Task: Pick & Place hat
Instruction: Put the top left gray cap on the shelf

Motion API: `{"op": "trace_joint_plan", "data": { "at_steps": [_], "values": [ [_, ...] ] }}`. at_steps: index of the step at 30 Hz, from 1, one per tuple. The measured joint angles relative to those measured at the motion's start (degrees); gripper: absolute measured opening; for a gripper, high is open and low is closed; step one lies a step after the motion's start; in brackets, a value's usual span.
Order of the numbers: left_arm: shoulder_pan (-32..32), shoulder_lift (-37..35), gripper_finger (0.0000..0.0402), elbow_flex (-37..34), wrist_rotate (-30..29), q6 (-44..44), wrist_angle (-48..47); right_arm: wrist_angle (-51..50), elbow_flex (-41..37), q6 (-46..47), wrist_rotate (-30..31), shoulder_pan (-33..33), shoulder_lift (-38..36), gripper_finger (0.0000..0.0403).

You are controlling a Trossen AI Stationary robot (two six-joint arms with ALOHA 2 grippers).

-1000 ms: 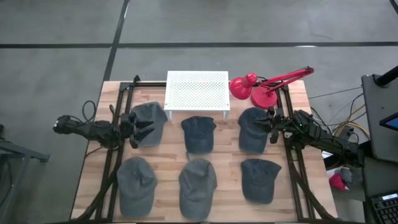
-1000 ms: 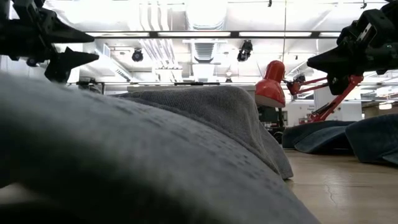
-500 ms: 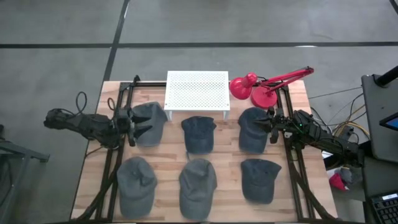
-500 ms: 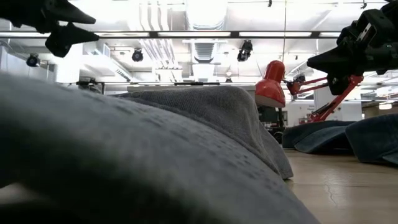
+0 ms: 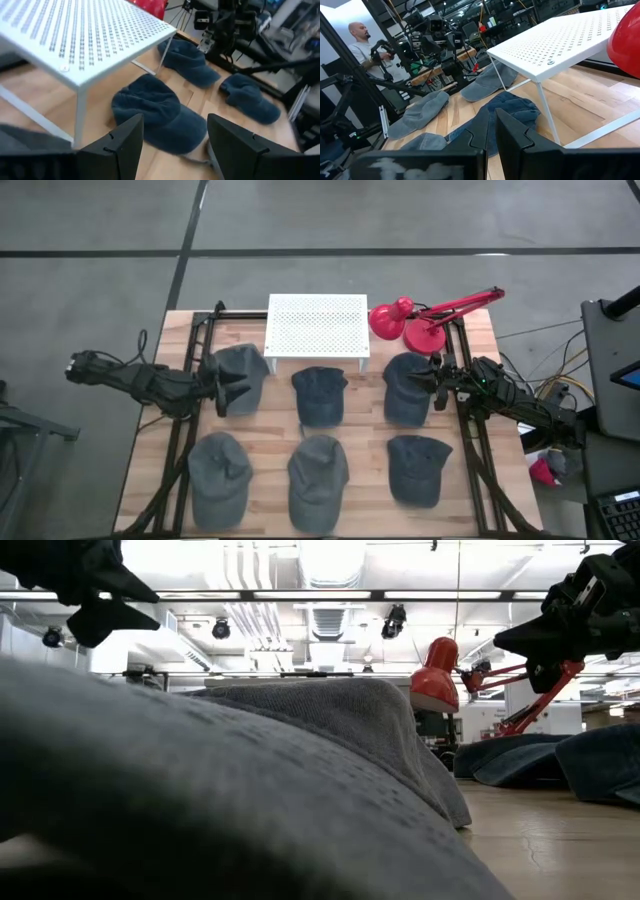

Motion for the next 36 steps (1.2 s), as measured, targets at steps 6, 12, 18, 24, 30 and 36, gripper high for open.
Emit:
{"op": "trace_joint_plan", "data": {
  "at_steps": [6, 12, 18, 24, 30, 36],
  "values": [
    [0.0, 0.0, 0.0222, -0.11, -0.02, -8.99, 0.04, 0.0, 0.0, -0.02, 0.0, 0.0, -0.02, 0.0027],
    [0.02, 0.0, 0.0222, -0.11, -1.68, -8.18, 0.18, 0.0, 0.0, 0.0, 0.0, 0.0, 0.0, 0.0027],
    [0.01, 0.0, 0.0222, -0.11, -2.27, -8.24, 0.16, 0.0, 0.0, 0.0, 0.0, 0.0, -0.01, 0.0027],
    [0.01, 0.0, 0.0222, -0.11, -3.26, -8.26, 0.04, 0.0, 0.0, 0.01, 0.02, 0.0, -0.01, 0.0027],
    [0.0, 0.0, 0.0222, -0.11, -4.73, -9.11, -0.5, 0.0, 0.0, 0.0, 0.02, 0.0, -0.02, 0.0027],
    [0.0, 0.2, 0.0221, -0.11, -4.84, -13.11, -3.97, 0.0, 0.0, 0.02, 0.02, 0.0, -0.01, 0.0027]
  ]
}}
